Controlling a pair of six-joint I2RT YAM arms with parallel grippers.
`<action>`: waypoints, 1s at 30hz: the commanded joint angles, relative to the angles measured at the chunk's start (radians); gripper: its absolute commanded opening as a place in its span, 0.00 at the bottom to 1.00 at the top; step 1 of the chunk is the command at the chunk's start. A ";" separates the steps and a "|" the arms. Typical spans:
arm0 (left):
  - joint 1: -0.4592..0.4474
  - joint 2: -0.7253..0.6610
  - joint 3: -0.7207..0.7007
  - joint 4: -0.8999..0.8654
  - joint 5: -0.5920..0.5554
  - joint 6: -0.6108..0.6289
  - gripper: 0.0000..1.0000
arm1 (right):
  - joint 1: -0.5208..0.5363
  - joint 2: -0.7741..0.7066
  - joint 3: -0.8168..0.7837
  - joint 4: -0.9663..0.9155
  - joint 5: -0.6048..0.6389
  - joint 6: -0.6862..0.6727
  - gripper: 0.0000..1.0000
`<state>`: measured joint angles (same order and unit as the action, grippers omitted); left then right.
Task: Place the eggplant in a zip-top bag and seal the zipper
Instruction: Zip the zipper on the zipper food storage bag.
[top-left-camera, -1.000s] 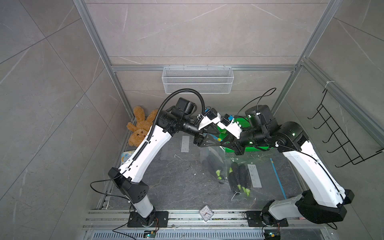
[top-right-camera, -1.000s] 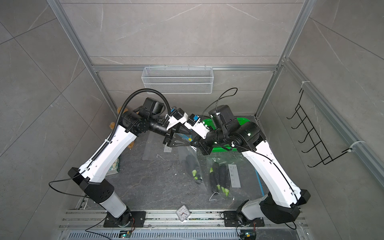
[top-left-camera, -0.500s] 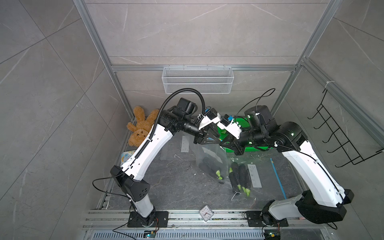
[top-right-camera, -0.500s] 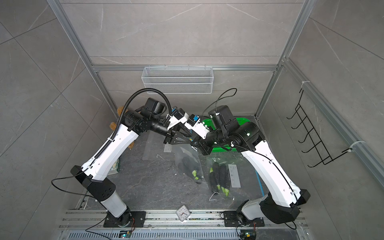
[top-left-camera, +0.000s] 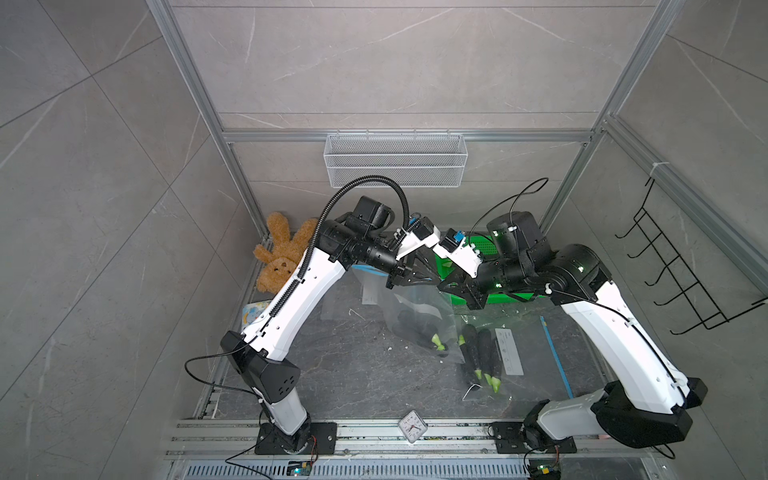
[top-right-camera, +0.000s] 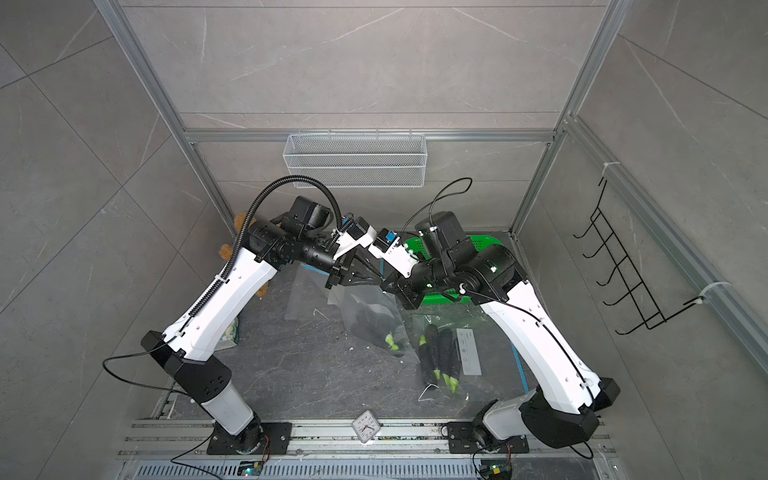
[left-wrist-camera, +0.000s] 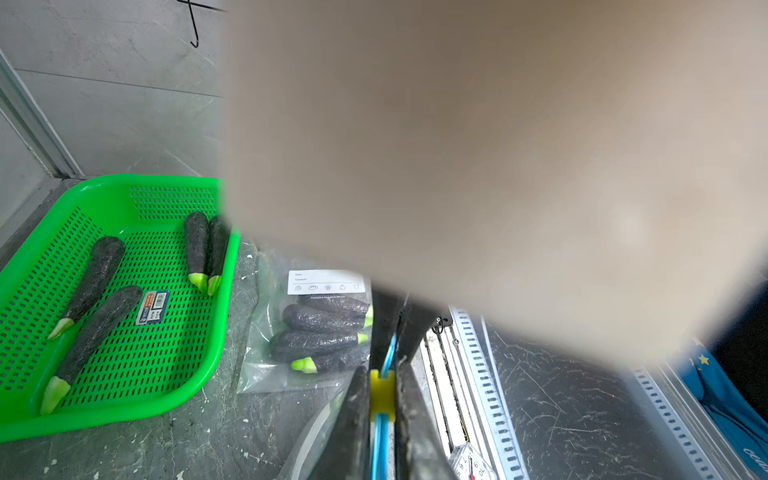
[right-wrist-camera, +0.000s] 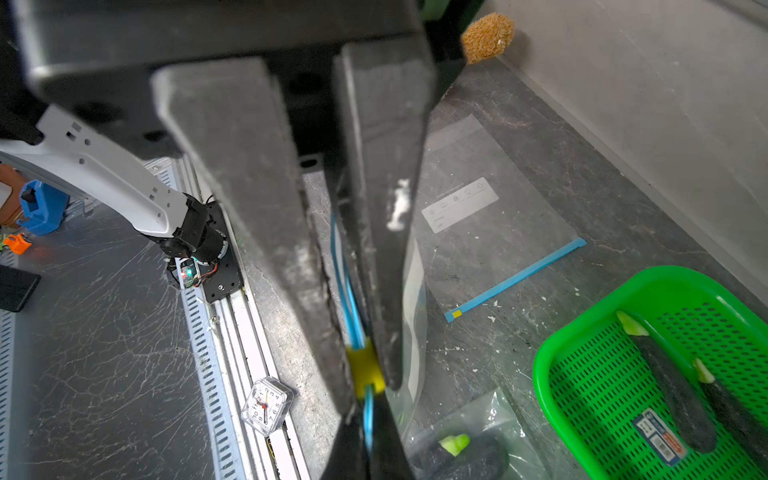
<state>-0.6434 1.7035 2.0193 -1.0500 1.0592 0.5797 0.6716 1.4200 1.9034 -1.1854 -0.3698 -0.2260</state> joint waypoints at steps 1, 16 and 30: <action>-0.008 0.005 0.025 -0.026 0.019 0.044 0.03 | -0.003 -0.014 -0.009 0.036 0.017 0.014 0.00; -0.007 -0.036 0.015 -0.103 -0.047 0.071 0.00 | -0.095 -0.020 -0.029 0.029 -0.012 -0.010 0.00; 0.009 -0.073 -0.015 -0.129 -0.101 0.062 0.00 | -0.234 -0.067 -0.087 0.032 -0.042 -0.016 0.00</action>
<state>-0.6445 1.6936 2.0159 -1.0775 0.9428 0.6193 0.4873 1.3972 1.8378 -1.1732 -0.4744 -0.2375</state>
